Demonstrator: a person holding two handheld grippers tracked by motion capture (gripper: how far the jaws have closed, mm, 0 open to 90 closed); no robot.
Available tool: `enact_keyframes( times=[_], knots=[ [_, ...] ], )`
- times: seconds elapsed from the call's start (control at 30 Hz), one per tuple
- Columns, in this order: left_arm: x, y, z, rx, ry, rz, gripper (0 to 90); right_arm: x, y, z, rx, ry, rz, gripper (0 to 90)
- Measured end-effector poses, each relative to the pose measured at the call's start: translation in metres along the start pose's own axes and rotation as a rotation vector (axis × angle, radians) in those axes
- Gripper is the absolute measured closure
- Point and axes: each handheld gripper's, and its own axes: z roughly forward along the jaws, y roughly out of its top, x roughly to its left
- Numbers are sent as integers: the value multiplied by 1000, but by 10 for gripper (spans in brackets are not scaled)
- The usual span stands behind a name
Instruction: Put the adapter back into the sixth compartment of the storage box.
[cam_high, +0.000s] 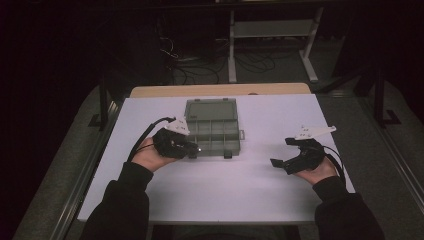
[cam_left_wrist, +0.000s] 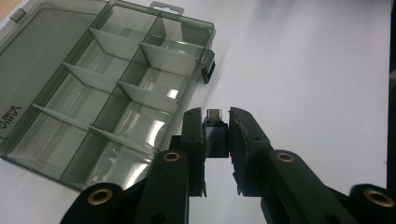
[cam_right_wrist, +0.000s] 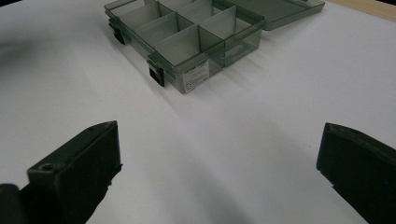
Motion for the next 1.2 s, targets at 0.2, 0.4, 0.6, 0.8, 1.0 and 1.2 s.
enact_keyframes(
  times=[0.2, 0.4, 0.6, 0.8, 1.0, 1.2],
  knots=[
    [4, 3, 1, -4, 1, -8, 765, 0, 0, 0, 0, 1, 0, 0],
    [15, 9, 6, -21, 2, -33, 765, 0, 0, 1, 2, 2, 0, 0],
    [22, 13, 10, -20, 8, -42, 765, 0, 1, 1, 4, 3, -1, 0],
    [33, 9, 13, -29, 7, -86, 764, 0, 1, 1, 5, 4, -1, 0],
    [39, 5, 13, -33, 29, -103, 765, -1, 1, 2, 7, 4, -4, 0],
    [45, 3, 20, -33, 42, -118, 765, -1, 2, 2, 9, 4, -6, 0]
  ],
)
